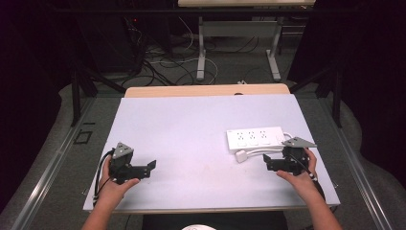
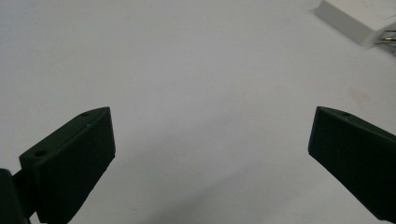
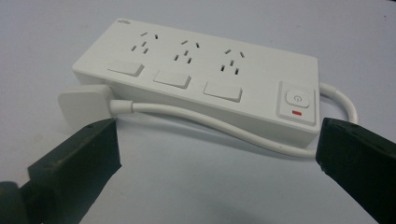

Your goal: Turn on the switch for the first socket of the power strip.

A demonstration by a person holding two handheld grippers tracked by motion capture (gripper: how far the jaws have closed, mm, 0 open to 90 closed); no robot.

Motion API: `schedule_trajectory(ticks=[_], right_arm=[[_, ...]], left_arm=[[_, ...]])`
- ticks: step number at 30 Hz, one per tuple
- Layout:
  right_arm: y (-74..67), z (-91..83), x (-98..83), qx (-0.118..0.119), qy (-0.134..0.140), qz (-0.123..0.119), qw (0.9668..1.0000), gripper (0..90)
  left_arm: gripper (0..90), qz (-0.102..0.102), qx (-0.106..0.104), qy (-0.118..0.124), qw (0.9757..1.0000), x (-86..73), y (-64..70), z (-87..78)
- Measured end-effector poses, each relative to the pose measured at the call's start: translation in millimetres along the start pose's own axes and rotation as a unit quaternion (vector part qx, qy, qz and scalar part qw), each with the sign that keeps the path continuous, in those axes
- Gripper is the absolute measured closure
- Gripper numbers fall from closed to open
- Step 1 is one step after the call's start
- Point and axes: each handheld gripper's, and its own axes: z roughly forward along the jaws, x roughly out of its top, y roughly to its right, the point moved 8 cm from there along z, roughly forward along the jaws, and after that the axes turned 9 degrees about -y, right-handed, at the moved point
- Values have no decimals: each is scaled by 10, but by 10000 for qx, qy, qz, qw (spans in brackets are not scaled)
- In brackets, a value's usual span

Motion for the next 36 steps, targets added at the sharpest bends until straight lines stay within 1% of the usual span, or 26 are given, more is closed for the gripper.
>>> schedule_trajectory(ticks=[1,2,3,4,5,7,8,9,10,11,12,13,14,15,17,20,21,22,25,28,30,32,33,36], right_arm=[[-65,-7,8,131,7,99,9999,0],[-65,-7,8,131,7,99,9999,0],[-113,-7,22,252,101,96,9996,0],[-113,-7,22,252,101,96,9996,0],[-127,-7,30,260,147,88,9995,0],[-150,-2,46,334,188,92,9992,0],[-160,1,54,341,230,118,9991,0],[-160,1,54,341,230,118,9991,0],[-173,2,49,377,216,161,9989,0],[-177,8,41,404,174,165,9989,0],[-181,7,33,389,150,170,9990,0],[-179,8,33,309,194,168,9992,0],[-181,-5,26,279,160,157,9994,0],[-176,-7,32,255,186,145,9994,0],[-155,-32,49,185,249,174,9994,0],[-130,-45,55,169,277,193,9993,0],[-125,-47,62,188,301,234,9991,5],[-125,-60,69,261,286,260,9989,8],[-113,-101,116,273,321,296,9987,8],[-116,-129,157,291,267,244,9989,9],[-129,-138,181,307,187,205,9991,33],[-142,-133,229,233,63,109,9996,52],[-142,-133,229,233,63,109,9996,52],[-151,-137,310,238,18,22,9997,60]], left_arm=[[6,31,-11,52,10000,10,22,10],[6,34,-43,88,9999,15,50,21],[6,69,-61,113,9999,15,69,30],[6,102,-79,79,9999,8,81,35],[6,99,-52,140,9998,13,89,50],[6,65,6,178,9998,13,84,70],[6,7,-11,174,9998,12,86,77],[6,18,15,229,9997,18,71,82],[6,-34,-25,209,9998,10,70,78],[6,-69,5,278,9996,13,58,79],[6,-111,-20,247,9996,4,50,70],[6,-171,-17,271,9995,2,39,66],[6,-157,-9,272,9995,4,26,63],[6,-222,-44,307,9993,12,26,66],[7,-236,-26,309,9992,17,7,69],[9,-282,-24,336,9990,26,-5,80],[9,-290,-12,329,9990,25,-9,84],[10,-334,-27,348,9988,30,-2,93],[10,-329,-8,323,9989,30,10,106],[11,-332,-9,323,9989,29,23,111],[11,-322,-7,360,9988,36,30,115],[11,-313,0,350,9989,36,37,112],[11,-310,0,363,9989,38,38,109],[11,-321,2,356,9989,39,29,105]])
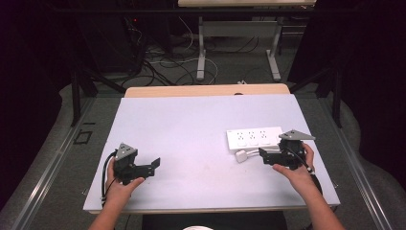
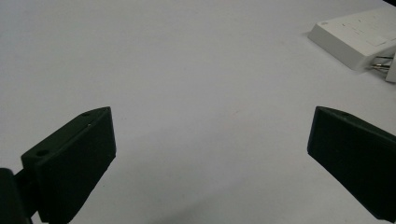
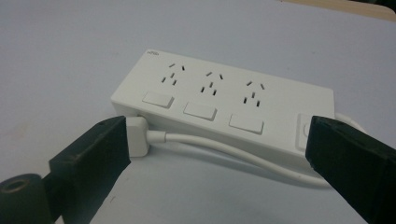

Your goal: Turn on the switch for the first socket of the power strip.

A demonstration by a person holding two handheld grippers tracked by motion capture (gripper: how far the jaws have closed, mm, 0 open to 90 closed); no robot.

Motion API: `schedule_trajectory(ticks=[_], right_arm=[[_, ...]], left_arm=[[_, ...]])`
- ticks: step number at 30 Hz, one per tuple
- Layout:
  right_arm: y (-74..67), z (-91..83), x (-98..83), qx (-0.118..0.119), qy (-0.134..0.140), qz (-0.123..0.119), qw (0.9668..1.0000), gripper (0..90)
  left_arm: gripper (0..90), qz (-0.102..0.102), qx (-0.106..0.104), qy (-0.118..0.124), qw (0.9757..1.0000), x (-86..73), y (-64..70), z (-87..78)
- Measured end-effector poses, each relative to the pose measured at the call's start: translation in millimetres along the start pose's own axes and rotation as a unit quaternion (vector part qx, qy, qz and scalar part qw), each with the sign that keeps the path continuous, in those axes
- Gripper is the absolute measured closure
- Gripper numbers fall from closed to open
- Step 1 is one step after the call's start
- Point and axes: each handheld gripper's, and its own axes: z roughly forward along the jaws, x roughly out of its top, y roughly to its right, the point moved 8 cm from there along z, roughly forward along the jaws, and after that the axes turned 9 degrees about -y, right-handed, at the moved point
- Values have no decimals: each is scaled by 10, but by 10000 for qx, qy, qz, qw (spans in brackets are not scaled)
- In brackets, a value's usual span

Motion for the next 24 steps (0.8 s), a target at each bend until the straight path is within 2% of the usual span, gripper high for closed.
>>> schedule_trajectory(ticks=[1,3,11,24], right_arm=[[4,-8,64,-23,-39,-37,10000,66],[10,-10,104,-30,-18,-63,10000,74],[24,-55,321,-19,26,24,10000,143],[40,-56,502,-46,45,-18,10000,162]], left_arm=[[11,-17,13,62,10000,7,-5,6],[11,-38,9,12,10000,1,-12,-1],[16,-61,34,67,10000,9,-18,-12],[19,-109,31,42,9999,7,-30,-2]])
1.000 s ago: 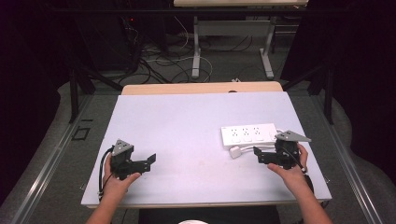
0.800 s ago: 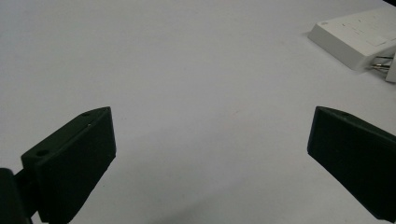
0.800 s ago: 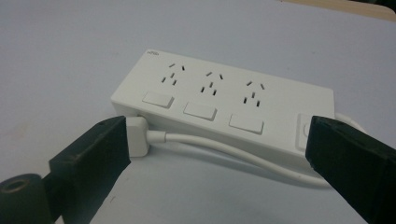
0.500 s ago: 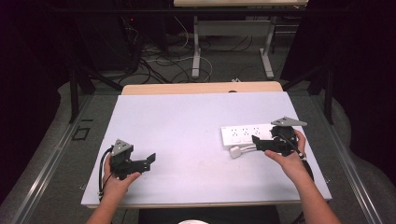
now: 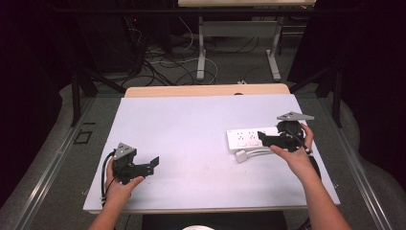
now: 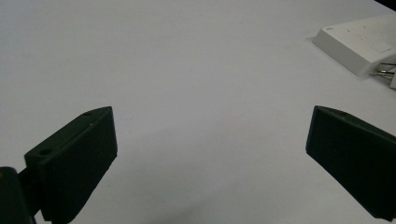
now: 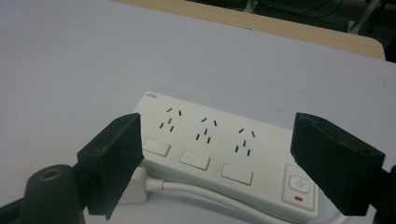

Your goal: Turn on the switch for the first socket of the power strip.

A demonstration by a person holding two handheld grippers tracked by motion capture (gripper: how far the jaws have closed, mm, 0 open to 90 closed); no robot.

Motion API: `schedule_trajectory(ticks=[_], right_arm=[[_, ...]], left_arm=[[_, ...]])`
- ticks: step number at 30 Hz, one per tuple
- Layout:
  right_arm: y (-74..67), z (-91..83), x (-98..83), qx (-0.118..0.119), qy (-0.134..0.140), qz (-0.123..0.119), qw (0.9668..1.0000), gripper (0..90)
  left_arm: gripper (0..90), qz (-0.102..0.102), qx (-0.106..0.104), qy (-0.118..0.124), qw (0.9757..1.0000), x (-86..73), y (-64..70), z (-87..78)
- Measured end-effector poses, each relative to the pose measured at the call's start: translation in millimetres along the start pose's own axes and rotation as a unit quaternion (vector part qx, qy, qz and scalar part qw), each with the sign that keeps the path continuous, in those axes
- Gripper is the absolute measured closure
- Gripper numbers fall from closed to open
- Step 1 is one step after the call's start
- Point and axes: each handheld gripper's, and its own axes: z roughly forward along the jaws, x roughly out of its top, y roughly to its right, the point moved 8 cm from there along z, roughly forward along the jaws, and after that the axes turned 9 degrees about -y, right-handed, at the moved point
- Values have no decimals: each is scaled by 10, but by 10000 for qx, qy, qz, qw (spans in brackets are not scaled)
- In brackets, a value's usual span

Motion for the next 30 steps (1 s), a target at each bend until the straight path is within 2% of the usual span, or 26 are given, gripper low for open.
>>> schedule_trajectory(ticks=[7,13,23,30], right_arm=[[9,48,111,-3,-54,-101,9999,195],[43,79,165,10,-22,-35,10000,231],[193,90,125,-234,73,70,9997,349],[280,152,24,-242,-106,259,9993,419]], left_arm=[[20,9,12,14,10000,4,-6,-2],[20,-5,12,1,10000,0,-9,6],[26,-14,53,-4,10000,0,-17,34],[29,-24,38,-43,10000,0,-34,31]])
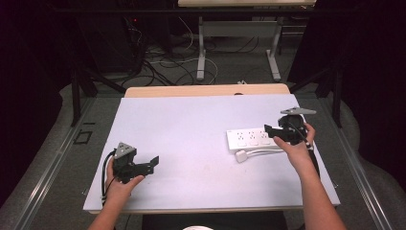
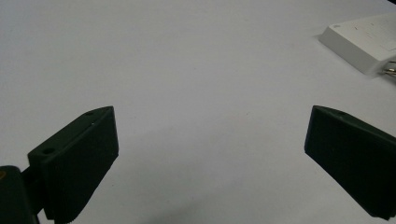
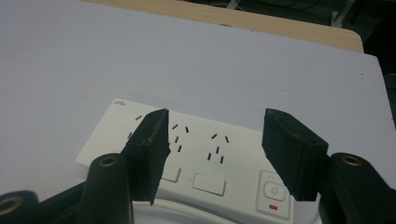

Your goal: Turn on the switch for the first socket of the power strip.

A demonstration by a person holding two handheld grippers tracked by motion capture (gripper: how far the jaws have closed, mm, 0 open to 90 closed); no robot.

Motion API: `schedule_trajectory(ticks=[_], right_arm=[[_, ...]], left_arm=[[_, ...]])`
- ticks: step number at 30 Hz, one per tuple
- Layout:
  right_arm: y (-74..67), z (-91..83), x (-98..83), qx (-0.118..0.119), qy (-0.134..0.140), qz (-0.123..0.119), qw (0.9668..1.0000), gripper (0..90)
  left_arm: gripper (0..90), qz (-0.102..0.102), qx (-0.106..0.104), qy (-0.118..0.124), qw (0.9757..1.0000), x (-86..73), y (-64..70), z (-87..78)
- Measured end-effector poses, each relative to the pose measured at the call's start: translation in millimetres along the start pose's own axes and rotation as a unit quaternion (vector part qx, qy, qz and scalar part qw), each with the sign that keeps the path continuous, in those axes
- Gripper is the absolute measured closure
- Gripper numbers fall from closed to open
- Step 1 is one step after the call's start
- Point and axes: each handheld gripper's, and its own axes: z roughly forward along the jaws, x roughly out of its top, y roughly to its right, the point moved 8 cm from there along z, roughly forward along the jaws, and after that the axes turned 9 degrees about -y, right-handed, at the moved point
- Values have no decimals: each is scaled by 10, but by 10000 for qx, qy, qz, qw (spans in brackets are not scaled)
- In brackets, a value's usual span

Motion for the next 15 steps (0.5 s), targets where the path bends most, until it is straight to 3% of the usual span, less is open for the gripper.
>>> schedule_trajectory(ticks=[15], right_arm=[[110,183,-193,93,-375,255,9989,447]], left_arm=[[37,45,15,-36,10000,-2,-10,9]])
